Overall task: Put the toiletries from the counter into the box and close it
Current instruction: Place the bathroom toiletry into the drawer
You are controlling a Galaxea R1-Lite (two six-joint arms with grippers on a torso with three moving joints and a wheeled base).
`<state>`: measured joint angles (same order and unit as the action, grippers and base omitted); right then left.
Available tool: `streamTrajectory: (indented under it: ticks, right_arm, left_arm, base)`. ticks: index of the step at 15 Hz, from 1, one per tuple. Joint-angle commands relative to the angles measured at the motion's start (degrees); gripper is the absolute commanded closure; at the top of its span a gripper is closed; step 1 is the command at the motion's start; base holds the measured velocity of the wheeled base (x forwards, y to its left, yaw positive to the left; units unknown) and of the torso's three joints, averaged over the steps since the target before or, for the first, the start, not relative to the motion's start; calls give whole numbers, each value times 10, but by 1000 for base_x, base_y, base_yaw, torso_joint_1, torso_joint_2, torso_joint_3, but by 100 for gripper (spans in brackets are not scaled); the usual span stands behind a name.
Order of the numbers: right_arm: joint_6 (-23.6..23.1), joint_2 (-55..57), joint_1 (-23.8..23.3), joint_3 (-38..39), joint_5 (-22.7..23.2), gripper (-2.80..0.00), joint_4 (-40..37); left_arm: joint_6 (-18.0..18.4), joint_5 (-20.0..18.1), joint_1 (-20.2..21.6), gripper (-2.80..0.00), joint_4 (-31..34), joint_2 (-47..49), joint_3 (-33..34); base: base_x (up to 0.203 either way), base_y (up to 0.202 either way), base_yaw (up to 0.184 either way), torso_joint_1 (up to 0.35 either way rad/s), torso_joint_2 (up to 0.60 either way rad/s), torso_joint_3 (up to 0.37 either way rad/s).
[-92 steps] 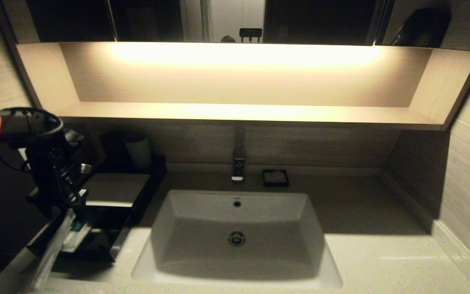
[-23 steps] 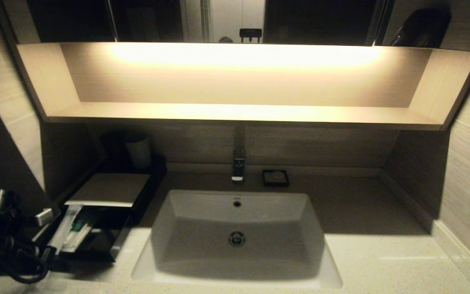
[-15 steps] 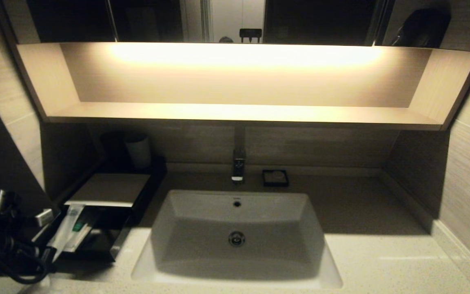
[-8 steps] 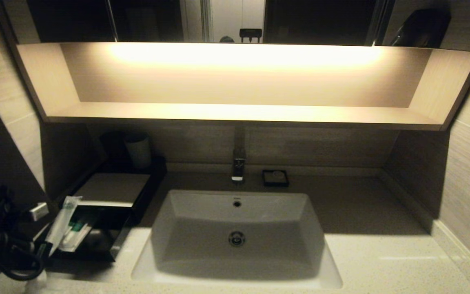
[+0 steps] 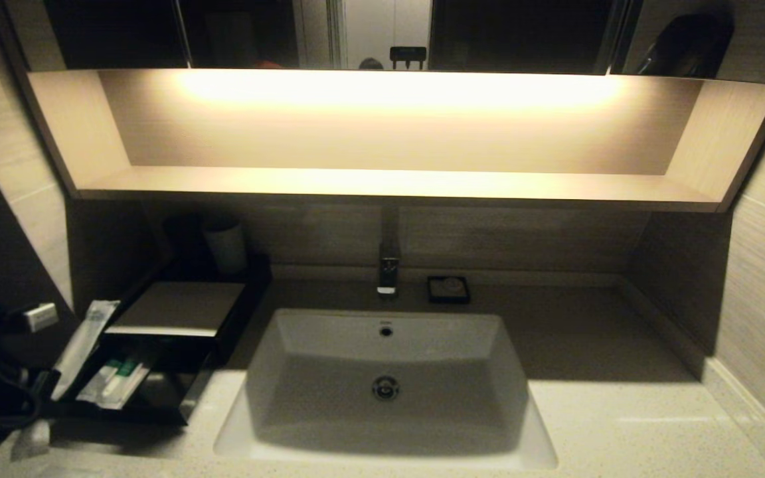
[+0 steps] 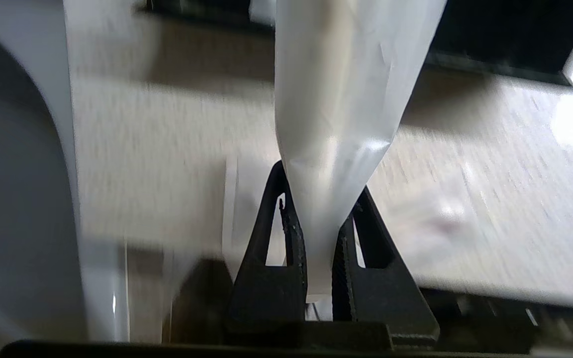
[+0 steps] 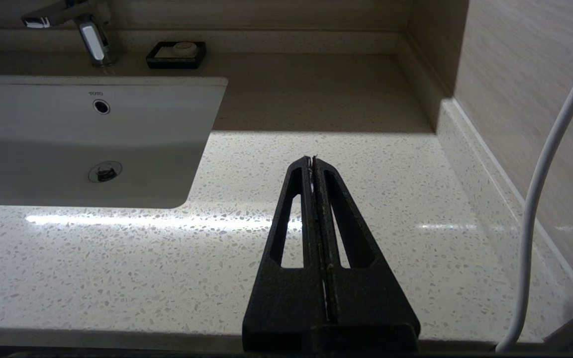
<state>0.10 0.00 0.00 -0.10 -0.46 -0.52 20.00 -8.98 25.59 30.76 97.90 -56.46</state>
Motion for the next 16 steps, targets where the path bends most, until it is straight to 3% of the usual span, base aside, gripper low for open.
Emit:
streamTrajectory:
  ticks: [1,4,6,8,16]
  right_arm:
    - [0,0,0,0,0,0,0]
    - [0,0,0,0,0,0,0]
    - [0,0,0,0,0,0,0]
    - [0,0,0,0,0,0,0]
    - [0,0,0,0,0,0,0]
  left_arm:
    - [3,4,3,0,131,9,-74]
    - [21,23,3,0,295,56,-154]
    - [35,59,3,0,360,83,-182]
    - [37,74,4,0,373,97,-189]
    - [36,71,3,0,373,148,-220]
  base:
    - [0,0,0,0,0,0]
    - [0,0,0,0,0,0]
    - [0,0,0,0,0,0]
    - [0,0,0,0,0,0]
    - [0,0,0,0,0,0]
